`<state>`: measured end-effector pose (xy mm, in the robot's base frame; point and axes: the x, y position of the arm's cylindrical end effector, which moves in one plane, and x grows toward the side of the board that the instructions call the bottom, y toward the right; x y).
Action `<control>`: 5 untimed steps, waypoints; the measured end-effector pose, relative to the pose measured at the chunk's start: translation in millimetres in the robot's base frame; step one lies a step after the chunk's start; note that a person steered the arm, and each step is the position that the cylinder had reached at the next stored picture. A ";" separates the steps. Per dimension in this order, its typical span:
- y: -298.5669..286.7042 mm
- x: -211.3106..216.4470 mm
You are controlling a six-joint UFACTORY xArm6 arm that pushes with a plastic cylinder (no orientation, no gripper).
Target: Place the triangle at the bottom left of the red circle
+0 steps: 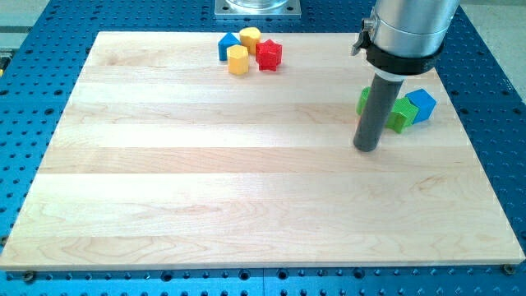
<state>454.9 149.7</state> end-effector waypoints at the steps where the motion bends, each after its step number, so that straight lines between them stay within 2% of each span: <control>1: 0.8 0.0; 5: 1.7 7.1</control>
<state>462.1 151.4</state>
